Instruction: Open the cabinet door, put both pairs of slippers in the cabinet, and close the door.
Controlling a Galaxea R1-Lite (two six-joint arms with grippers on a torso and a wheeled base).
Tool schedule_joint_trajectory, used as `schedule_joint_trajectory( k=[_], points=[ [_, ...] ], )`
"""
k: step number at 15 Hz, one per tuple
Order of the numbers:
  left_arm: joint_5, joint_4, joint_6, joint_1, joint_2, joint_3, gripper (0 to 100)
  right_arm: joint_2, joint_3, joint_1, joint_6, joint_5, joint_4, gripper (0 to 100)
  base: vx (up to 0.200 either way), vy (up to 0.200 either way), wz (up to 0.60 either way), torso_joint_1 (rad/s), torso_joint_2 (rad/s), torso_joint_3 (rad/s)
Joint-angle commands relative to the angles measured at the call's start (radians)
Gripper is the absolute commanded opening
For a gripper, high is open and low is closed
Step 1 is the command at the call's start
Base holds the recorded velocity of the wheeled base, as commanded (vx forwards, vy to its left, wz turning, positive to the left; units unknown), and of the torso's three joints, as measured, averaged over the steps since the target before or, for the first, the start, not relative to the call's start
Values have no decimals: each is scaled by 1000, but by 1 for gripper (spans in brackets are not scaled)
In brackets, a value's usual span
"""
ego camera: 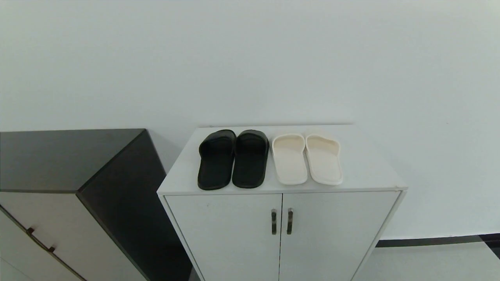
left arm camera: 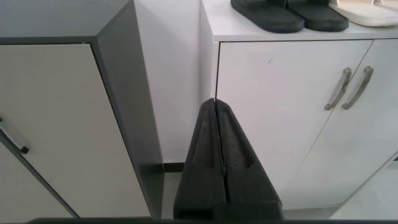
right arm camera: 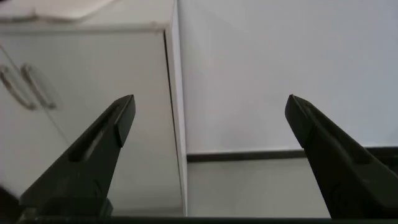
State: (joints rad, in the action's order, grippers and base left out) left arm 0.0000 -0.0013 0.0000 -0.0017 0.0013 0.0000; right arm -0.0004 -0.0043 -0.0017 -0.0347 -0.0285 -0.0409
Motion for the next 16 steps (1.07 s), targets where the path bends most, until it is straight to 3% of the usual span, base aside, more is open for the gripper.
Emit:
schedule_joint_trajectory(
  k=[1,2,5,6,8,10,13,14,16],
  points=[
    [0,0,5,0,0,0,0,73,-171,-3,71,-1,-100,100,0,0,0,0,0,0],
    [0,0,6,0,0,0,0,131,-232,-6,71,13,-70,100,0,0,0,0,0,0],
    [0,0,8,0,0,0,0,306,-230,-4,59,191,-11,100,0,0,0,0,0,0],
    [-2,0,9,0,0,0,0,459,-244,2,65,225,-57,100,0,0,0,0,0,0],
    [-2,0,11,0,0,0,0,688,-261,49,90,219,-304,100,0,0,0,0,0,0],
    [-2,0,11,0,0,0,0,859,-306,198,141,119,-429,100,0,0,0,0,0,0],
    [-3,0,12,0,0,0,0,1011,-434,608,297,-231,-425,100,0,0,0,0,0,0],
    [-5,0,15,0,0,0,0,1073,-473,694,305,-307,-427,100,0,0,0,0,0,0],
    [-6,0,18,0,0,0,0,1191,-559,740,302,-329,-432,100,0,0,0,0,0,0]
  ],
)
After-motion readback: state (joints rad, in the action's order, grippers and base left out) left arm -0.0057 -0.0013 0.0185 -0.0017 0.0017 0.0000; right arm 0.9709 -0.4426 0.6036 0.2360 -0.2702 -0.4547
